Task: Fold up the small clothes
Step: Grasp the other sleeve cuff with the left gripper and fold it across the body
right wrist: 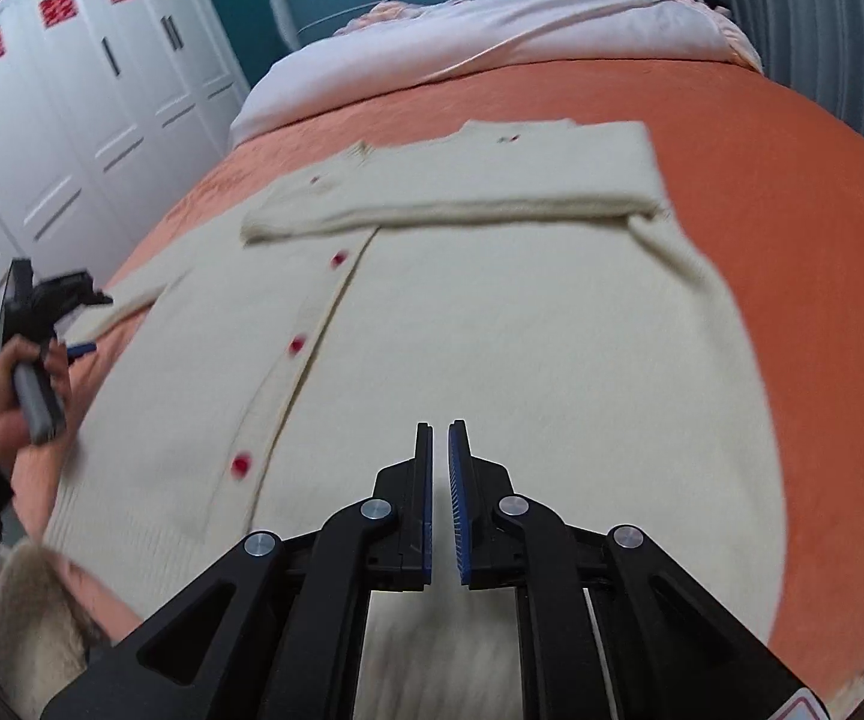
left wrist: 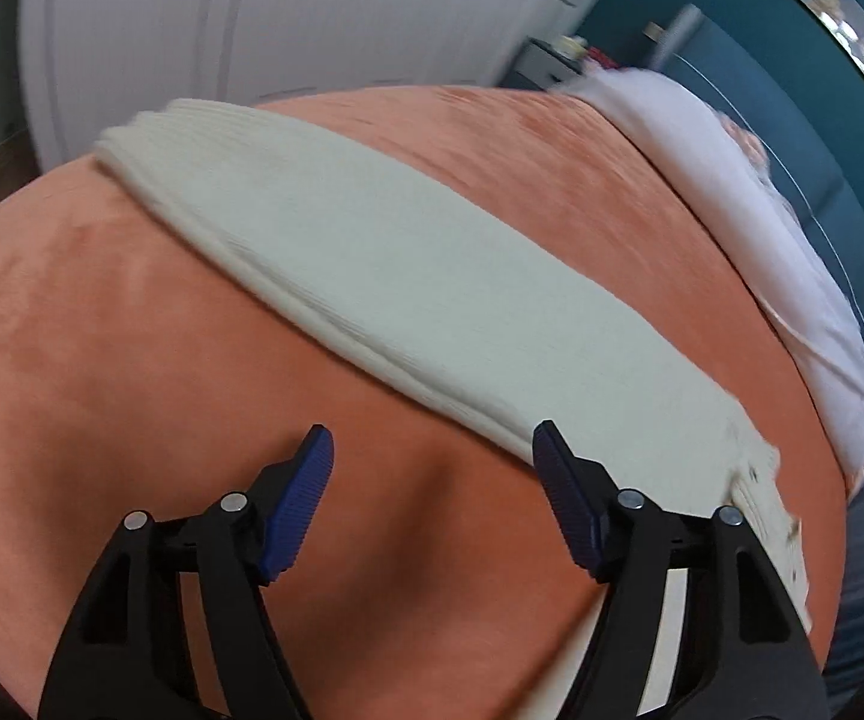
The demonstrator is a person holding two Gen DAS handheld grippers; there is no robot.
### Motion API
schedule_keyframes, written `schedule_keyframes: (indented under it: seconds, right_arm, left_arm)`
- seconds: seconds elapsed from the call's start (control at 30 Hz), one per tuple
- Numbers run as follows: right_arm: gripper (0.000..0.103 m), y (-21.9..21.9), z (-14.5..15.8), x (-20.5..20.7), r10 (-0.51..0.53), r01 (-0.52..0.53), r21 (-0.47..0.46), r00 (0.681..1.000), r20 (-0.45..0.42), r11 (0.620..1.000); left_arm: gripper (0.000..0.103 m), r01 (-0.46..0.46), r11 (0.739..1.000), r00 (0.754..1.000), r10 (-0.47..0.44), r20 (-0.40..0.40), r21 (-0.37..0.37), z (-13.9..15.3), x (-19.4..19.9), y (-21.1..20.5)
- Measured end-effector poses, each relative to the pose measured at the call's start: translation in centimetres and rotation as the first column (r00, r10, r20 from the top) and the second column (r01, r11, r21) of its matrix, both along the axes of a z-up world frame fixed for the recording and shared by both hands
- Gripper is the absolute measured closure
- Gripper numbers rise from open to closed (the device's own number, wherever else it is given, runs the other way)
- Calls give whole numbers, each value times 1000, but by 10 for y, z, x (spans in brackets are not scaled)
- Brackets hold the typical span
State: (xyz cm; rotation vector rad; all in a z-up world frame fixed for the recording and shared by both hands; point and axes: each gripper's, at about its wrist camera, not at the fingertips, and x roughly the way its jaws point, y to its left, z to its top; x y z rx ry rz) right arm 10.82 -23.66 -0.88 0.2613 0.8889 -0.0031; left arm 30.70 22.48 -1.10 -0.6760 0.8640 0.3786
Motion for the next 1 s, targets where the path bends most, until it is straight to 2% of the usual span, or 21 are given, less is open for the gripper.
schedule_keyframes:
  seconds: [0.1, 0.17, 0.2, 0.23, 0.27, 0.3, 0.33, 0.37, 0.43, 0.5, 0.53, 0.57, 0.6, 0.63, 0.7, 0.77, 0.83, 0.87, 0.9, 0.93, 1.0]
  right_arm:
    - [86, 39, -13, -25, 64, -62, 44, 997, -49, 997]
    - [80, 63, -20, -31, 100, -94, 71, 991, -93, 993]
    - [74, 71, -21, -32, 108, -101, 73, 989, -99, 992]
    - [67, 79, -19, -33, 108, -102, 61, 989, -100, 993]
    - [66, 85, -17, -34, 116, -110, 57, 988, -98, 992]
    - [66, 89, -16, -32, 126, -120, 63, 987, -100, 991]
    - [66, 92, -15, -34, 124, -119, 61, 987, -101, 991]
    - [66, 91, -14, -35, 120, -114, 65, 987, -102, 991]
    - [65, 86, -13, -34, 103, -93, 91, 989, -108, 991]
    - [65, 77, -15, -37, 73, -58, 129, 991, -114, 990]
    - [65, 73, -16, -36, 56, -39, 147, 992, -114, 988]
    - [65, 69, -16, -35, 42, -24, 158, 993, -113, 987]
    - [65, 66, -15, -35, 32, -14, 162, 993, -110, 987]
    - [65, 63, -14, -35, 22, -5, 163, 995, -102, 987]
    - [65, 58, -12, -35, 6, 7, 162, 996, -84, 987]
    - [65, 52, -9, -37, -16, 27, 165, 998, -66, 986]
    - [62, 45, -7, -39, -41, 51, 174, 998, -56, 983]
    - [61, 41, -8, -41, -53, 62, 176, 997, -54, 982]
    - [60, 36, -8, -43, -64, 72, 176, 997, -51, 982]
    - [60, 31, -8, -45, -74, 82, 173, 996, -48, 982]
    - [60, 20, -5, -47, -94, 99, 164, 995, -42, 981]
  left_arm:
    - [33, -174, 981, 985, 175, 2, -80, -9, -8, 74]
    - [33, -223, 963, 971, 233, 53, -150, -12, -8, 103]
    - [34, -249, 957, 964, 260, 55, -151, -11, -5, 111]
    - [37, -265, 953, 960, 275, 55, -146, -8, 0, 115]
    - [53, -264, 954, 960, 275, 57, -144, -7, 7, 119]
    - [64, -251, 957, 965, 259, 45, -143, -7, 17, 120]
    - [89, -236, 961, 970, 243, 33, -146, -7, 24, 122]
    - [91, -217, 965, 974, 224, 31, -146, -3, 32, 121]
    - [92, -171, 981, 979, 180, 93, -97, 24, 42, 108]
    - [92, -52, 998, 980, 55, 189, -17, 68, 54, 70]
    - [92, 14, 1000, 972, -18, 236, 18, 90, 60, 46]
    - [92, 95, 994, 952, -106, 287, 50, 115, 63, 16]
    - [92, 175, 982, 924, -189, 333, 72, 138, 63, -15]
    - [92, 264, 961, 885, -277, 375, 87, 160, 62, -51]
    - [92, 414, 904, 803, -418, 425, 106, 186, 56, -121]
    - [91, 565, 818, 719, -550, 426, 103, 193, 48, -196]
    - [85, 669, 739, 666, -645, 375, 83, 175, 39, -260]
    - [65, 707, 704, 651, -684, 331, 64, 156, 34, -290]
    - [53, 730, 681, 645, -710, 282, 45, 136, 28, -313]
    - [46, 736, 676, 653, -721, 230, 29, 111, 21, -329]
    - [47, 737, 675, 670, -724, 162, -31, 70, 6, -344]
